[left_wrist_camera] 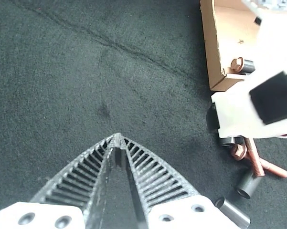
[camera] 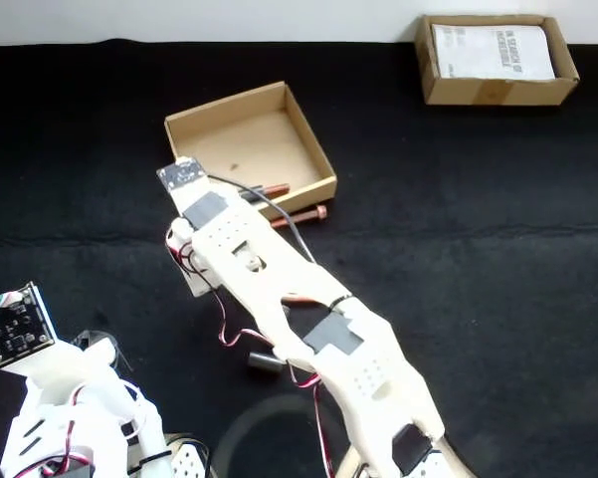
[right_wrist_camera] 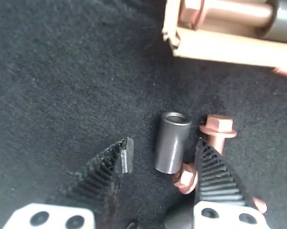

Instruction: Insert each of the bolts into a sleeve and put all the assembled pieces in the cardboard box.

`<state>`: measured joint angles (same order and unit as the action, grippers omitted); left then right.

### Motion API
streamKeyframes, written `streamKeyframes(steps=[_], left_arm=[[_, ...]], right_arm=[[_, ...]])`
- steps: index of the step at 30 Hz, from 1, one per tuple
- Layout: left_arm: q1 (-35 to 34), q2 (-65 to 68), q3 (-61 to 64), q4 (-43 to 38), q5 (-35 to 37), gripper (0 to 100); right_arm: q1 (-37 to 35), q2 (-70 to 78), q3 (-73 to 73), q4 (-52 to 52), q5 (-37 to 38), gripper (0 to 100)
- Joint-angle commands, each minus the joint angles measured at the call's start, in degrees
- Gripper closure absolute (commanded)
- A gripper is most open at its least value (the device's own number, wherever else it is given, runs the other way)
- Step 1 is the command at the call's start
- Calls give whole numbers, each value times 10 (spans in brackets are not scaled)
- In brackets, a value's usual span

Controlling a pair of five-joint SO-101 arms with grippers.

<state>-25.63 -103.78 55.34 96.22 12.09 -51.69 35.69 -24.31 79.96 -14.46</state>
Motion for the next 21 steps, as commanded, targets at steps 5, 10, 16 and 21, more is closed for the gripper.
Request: streamKeyframes(steps=[5,10,16,21], left_arm=[[-9,-4,1,-11,-3,992],[-9,-4,1,-11,-3,992],[-9,-4,1,-11,-3,992],[-9,-4,1,-11,-3,992]], right_arm=[[4,25,-5,-3,-5,988],[6,44,-5,2,-4,968],[6,43,-5,2,-2,967],[6,45,-5,4,0,964]])
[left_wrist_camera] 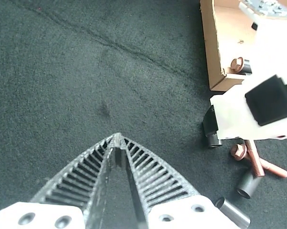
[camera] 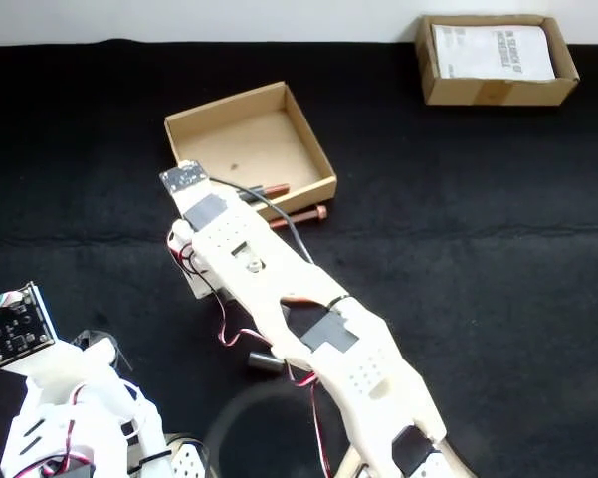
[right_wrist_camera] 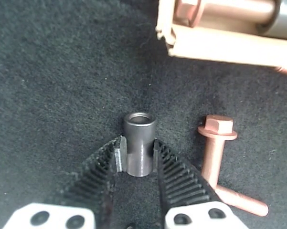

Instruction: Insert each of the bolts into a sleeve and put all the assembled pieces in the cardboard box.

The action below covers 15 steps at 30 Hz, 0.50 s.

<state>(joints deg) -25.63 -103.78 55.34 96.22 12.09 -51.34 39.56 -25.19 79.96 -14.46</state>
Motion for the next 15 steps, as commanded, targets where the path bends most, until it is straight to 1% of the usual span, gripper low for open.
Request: streamKeyframes(steps=[1,3,7,12,15], left_arm=[[-9,-4,1,-11,-3,992],[-9,-4,1,-11,-3,992],[-9,-4,1,-11,-3,992],[-9,-4,1,-11,-3,992],[-9,-4,1,-11,-3,992]], right_arm=[[2,6,4,8,1,964],[0,4,3,16,1,948],[0,6,3,36,1,875],[2,7,3,34,1,902],[0,8,3,27,0,947]])
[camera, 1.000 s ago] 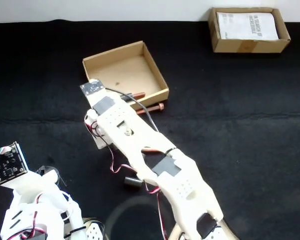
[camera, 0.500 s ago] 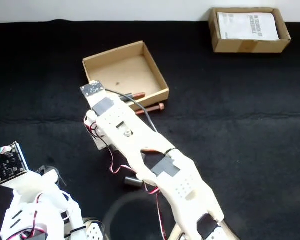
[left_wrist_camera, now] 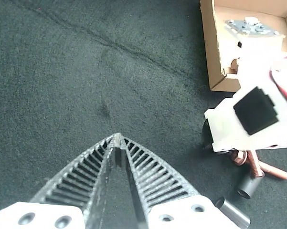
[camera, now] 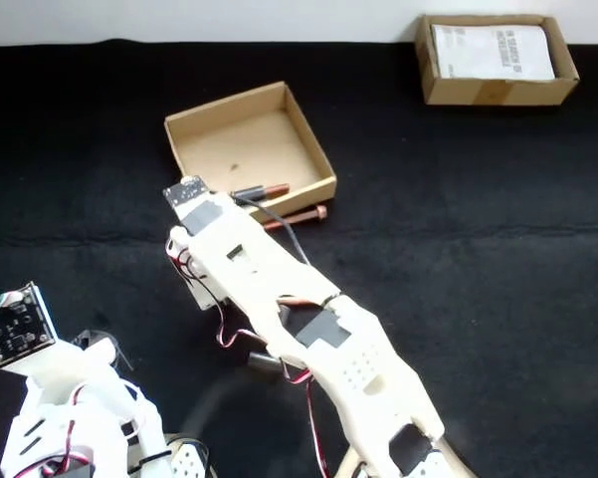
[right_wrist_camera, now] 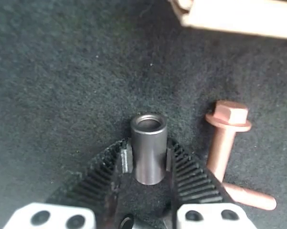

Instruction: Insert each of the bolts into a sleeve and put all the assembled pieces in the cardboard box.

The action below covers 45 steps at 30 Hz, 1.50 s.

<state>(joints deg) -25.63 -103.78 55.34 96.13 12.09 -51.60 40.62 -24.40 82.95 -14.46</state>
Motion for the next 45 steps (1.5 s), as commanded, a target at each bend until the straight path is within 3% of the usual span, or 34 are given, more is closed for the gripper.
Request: streamKeyframes(steps=[1,8,16,22,29,33,40,45], left_arm=[[-9,-4,1,-11,-3,992],[-9,-4,1,-11,-3,992],[-6,7,-35,-11,-3,991],[-1,184,-114,-67,1,991],[97,466,-278,-55,6,991],[180,549,-363,1,86,991],[329,656,-399,19,178,991],[396,752,-400,1,221,990]], right_arm=[[3,-2,-4,-10,0,979],[7,-11,-28,3,0,991],[59,-69,-277,130,0,991],[103,-142,-364,182,-1,991],[138,-357,-217,182,33,991],[153,-502,-78,181,36,991],[253,-679,162,179,36,991],[330,-757,292,170,65,991]])
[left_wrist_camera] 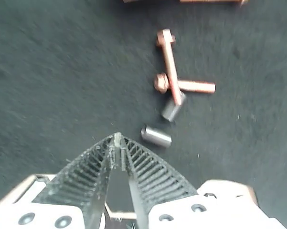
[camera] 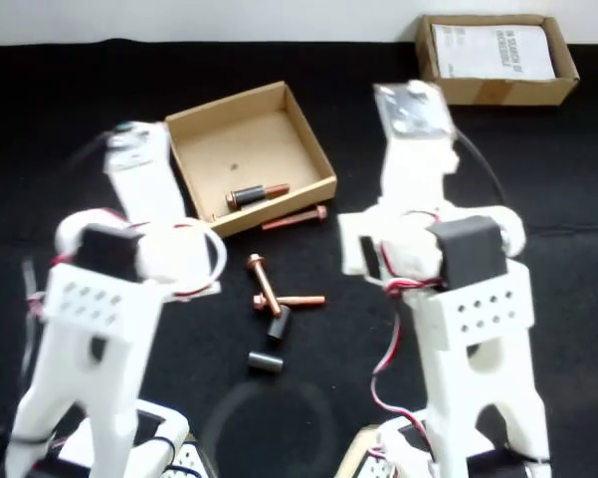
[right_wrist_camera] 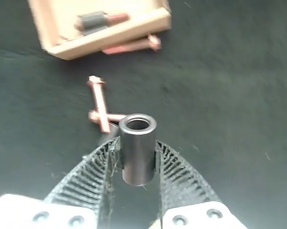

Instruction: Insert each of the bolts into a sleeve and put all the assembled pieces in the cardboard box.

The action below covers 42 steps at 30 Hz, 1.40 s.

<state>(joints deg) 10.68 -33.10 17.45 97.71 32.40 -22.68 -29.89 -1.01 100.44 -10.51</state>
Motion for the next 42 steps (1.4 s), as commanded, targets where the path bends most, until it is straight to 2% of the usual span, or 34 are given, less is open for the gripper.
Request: streamKeyframes(steps=[1,7,15,20,22,32,42], left_arm=[[37,69,-22,-23,18,990],[39,196,-22,-91,18,990],[39,293,-22,-171,18,989],[39,327,-22,-198,18,889],[38,335,-22,-215,18,858],[37,393,-23,-293,18,860],[32,497,-126,-262,18,860]], right_arm=[[55,-70,80,-13,33,991],[118,-171,217,-70,66,991],[134,-292,390,-134,66,991],[134,-339,460,-164,66,991],[134,-348,476,-171,66,991],[134,-349,498,-202,66,991],[134,-349,498,-204,86,991]])
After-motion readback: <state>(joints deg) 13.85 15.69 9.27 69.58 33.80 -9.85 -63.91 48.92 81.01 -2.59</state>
